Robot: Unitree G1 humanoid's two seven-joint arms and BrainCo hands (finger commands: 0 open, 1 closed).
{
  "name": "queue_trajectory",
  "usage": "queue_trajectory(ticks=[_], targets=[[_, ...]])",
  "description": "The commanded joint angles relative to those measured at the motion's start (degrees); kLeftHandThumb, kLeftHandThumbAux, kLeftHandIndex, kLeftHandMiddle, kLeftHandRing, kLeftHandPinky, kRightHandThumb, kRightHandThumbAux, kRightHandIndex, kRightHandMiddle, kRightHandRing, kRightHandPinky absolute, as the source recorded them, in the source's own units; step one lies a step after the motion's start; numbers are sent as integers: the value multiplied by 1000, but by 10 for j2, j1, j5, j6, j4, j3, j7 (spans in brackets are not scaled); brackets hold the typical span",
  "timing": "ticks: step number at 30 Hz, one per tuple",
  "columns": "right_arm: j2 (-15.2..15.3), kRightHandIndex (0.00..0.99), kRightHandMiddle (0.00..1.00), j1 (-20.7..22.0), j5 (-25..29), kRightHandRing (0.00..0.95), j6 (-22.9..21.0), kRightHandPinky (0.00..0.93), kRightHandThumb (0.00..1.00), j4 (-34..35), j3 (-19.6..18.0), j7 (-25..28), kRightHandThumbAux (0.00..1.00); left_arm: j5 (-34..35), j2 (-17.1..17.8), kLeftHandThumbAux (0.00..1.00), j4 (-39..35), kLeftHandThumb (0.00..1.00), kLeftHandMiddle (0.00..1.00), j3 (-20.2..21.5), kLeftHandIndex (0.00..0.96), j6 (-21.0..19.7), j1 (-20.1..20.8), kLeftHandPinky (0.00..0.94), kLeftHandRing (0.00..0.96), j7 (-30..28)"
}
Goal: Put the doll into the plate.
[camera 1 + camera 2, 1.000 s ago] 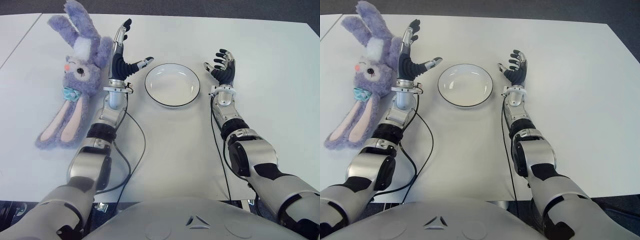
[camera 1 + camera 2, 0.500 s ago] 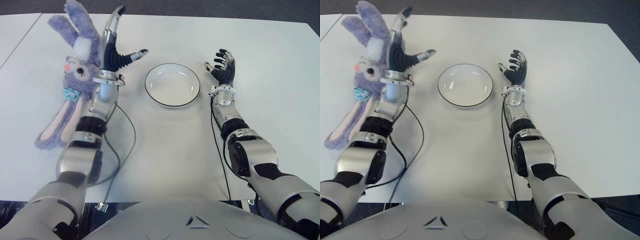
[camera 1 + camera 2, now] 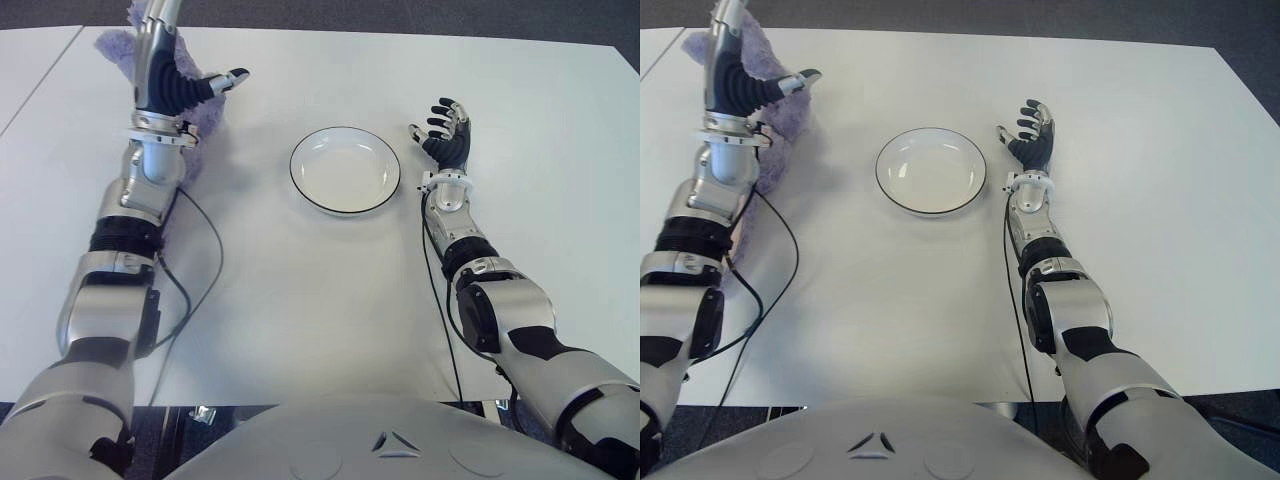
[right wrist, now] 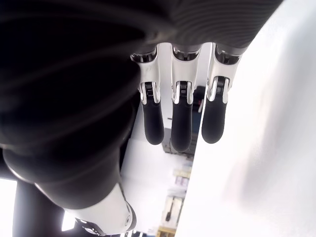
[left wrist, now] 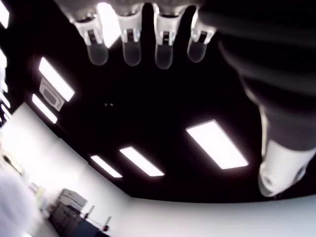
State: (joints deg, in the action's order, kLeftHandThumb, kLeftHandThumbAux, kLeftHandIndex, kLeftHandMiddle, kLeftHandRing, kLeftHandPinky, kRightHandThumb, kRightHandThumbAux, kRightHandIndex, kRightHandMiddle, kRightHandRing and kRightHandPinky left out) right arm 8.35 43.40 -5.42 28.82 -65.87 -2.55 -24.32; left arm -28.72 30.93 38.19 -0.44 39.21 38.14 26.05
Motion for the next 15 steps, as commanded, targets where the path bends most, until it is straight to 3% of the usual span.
queue_trajectory(ticks=[1,7,15], targets=[[-49,202,280,-190,-24,304,-29,333,274,-106,16,8,912,-59,53,644,-88,0,33,6,39,-102,-83,42,28,-27],[-48,202,282,-190,-24,307,-30,332,296,-107,15,11,901,-82,67,606,-159,0,3,5,42,-187,-122,12,2,-51],[-47,204,288,-190,-24,313,-28,340,310,-107,15,13,898,-109,78,574,-263,0,0,6,30,-266,-177,0,0,-80]])
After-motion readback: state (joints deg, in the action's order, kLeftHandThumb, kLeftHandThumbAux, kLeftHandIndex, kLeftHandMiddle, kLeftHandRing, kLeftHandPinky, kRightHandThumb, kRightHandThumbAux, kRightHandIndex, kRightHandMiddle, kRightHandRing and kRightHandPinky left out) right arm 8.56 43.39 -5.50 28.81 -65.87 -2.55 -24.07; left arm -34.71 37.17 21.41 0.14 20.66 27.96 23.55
